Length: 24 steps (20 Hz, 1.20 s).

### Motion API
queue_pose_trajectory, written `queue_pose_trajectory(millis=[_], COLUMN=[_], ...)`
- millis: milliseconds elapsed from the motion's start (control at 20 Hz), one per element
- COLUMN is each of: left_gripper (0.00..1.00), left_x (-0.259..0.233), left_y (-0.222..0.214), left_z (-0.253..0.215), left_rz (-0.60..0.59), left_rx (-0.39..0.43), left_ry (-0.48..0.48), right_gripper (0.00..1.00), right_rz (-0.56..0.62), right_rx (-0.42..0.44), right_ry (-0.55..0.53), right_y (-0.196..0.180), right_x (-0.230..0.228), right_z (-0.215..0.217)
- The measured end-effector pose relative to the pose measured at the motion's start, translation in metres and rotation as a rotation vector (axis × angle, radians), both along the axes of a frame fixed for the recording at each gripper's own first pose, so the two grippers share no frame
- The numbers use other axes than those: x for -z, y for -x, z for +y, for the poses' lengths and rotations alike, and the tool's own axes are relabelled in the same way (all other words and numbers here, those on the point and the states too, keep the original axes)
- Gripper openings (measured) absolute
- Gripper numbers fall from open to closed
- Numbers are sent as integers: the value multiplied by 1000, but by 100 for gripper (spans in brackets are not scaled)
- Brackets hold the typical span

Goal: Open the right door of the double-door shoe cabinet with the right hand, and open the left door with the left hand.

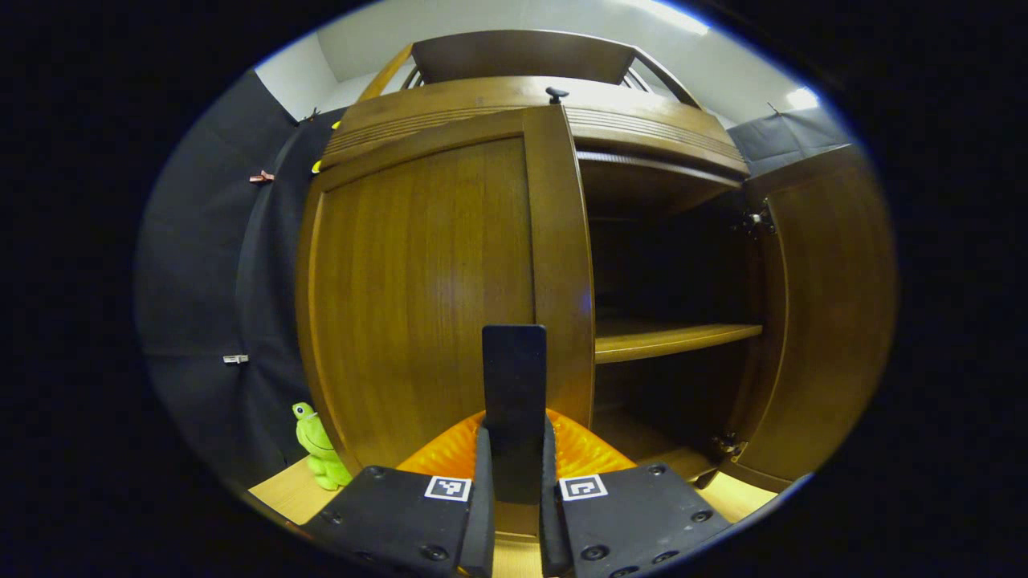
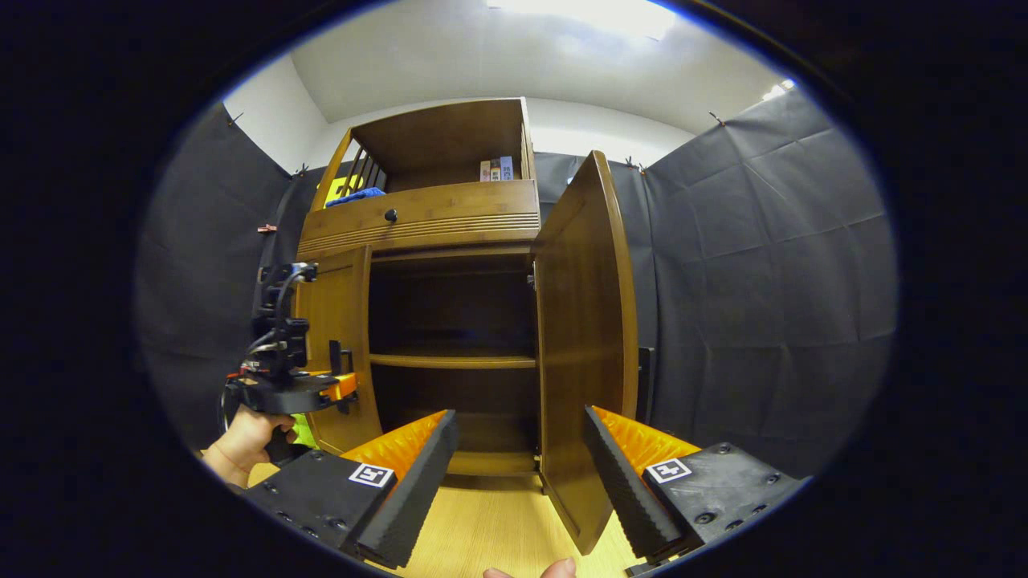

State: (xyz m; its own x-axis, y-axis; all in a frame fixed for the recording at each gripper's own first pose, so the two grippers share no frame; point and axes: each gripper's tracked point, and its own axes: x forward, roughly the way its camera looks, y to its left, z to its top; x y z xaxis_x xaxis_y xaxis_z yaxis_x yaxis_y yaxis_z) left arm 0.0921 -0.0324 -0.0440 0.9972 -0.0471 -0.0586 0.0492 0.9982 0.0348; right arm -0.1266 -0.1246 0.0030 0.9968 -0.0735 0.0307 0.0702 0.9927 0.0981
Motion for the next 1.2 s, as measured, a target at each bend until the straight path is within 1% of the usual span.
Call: queue_pose_trajectory(millis=[150,200,250,300,350,450,500,550,700,800,900,950,1200], left_gripper=[25,25,25,25,25,23,25,22,23,21,20,19,16], left_x=[-3,-2,-4,-4,-5,-7,-6,-7,-8,-8,-9,-10,-10], left_y=[29,38,47,55,63,78,86,92,110,120,127,130,140], left_z=[15,20,26,32,39,52,60,66,88,102,115,120,142], left_rz=[-10,-8,-10,-13,-12,-17,-15,-17,-14,-11,-12,-11,-12], left_rx=[6,6,6,0,-9,-28,-36,-41,-68,-87,-106,-111,-129], left_ry=[-2,5,6,10,10,3,1,0,-1,0,3,4,8], right_gripper=[98,93,98,98,93,93,98,98,98,93,93,98,98], right_rz=[-3,-2,0,1,1,-1,-3,-5,-9,-20,-17,-15,-9], right_rx=[-3,-6,-7,-7,-4,-1,-3,-6,-17,-11,-15,-15,-20], right_ry=[4,1,-3,-7,-8,-6,-6,-7,4,-3,-16,-15,-4], right_y=[-2,-3,-4,-5,-5,-5,-5,-5,-3,-2,-4,-5,-9], right_x=[0,0,0,0,0,-1,-2,-3,-2,-3,-2,-2,0], right_z=[4,6,8,9,9,11,14,17,25,26,30,32,40])
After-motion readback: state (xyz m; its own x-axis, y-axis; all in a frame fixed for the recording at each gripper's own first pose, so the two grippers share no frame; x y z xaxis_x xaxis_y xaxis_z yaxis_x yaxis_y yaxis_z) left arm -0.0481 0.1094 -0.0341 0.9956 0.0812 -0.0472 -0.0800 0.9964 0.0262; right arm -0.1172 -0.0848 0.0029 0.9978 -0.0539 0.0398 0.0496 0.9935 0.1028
